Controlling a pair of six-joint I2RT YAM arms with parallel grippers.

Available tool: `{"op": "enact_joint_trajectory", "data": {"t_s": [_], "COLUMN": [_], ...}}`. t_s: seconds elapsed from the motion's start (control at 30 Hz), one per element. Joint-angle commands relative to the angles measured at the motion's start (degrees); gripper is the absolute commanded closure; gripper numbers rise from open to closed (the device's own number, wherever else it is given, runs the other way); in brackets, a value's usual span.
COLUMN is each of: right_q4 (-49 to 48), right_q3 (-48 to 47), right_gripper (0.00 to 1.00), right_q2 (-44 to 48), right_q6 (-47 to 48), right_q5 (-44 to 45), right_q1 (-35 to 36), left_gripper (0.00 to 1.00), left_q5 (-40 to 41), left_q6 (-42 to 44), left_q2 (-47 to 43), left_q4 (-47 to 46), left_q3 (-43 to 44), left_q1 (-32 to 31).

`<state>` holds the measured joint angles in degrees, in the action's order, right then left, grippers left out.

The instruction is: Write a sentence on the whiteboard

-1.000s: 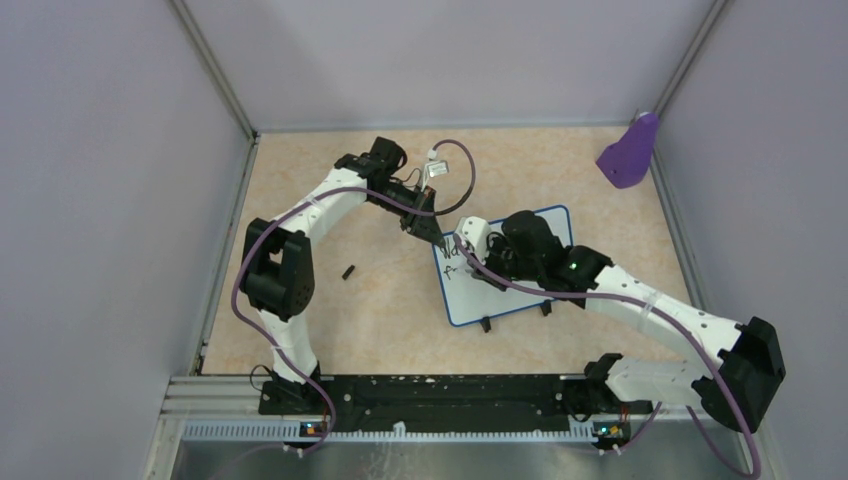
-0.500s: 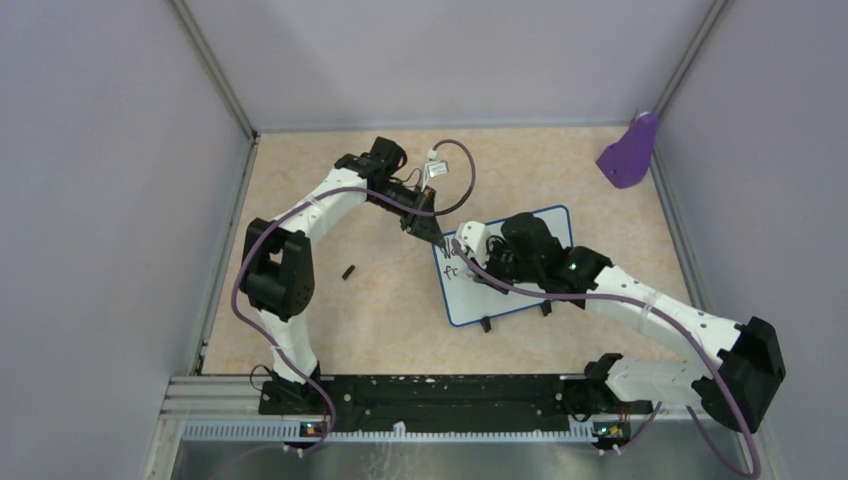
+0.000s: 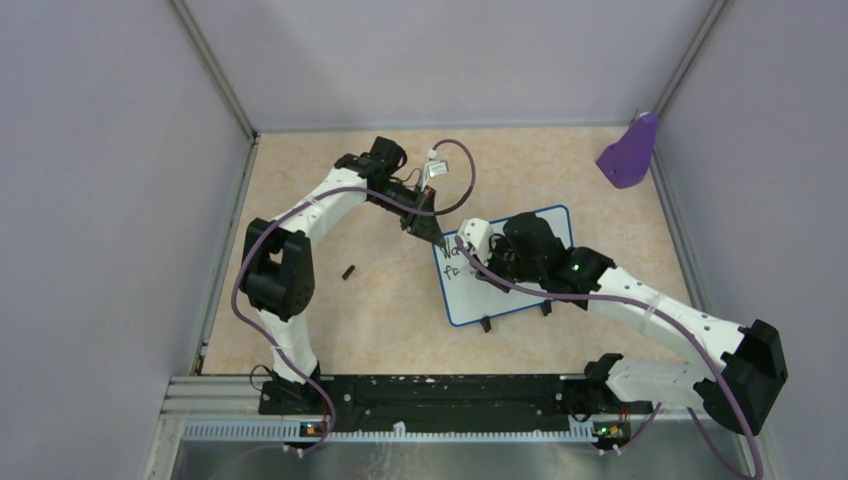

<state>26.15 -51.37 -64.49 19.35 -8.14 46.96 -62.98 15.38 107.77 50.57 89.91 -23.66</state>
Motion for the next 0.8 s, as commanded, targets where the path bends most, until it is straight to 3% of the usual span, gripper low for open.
{"op": "enact_joint_trajectory", "data": {"t_s": [0.0, 0.77], "right_q4": [-2.4, -4.3], "right_q3": [-1.6, -1.1], "right_gripper": [1.0, 1.0], "right_q2": [0.9, 0.5], "right_q6": [-0.8, -3.2], "right_q5": [3.6, 6.2], "right_q1": [-1.2, -1.6], "left_gripper": [1.0, 1.0], "left_q5": [0.9, 0.6], "left_q6": [0.8, 0.7], "left_q2": [0.3, 0.4], "left_q4": [0.1, 0.0], "left_q3": [1.9, 1.9], "left_q1": [0.5, 0.5]}}
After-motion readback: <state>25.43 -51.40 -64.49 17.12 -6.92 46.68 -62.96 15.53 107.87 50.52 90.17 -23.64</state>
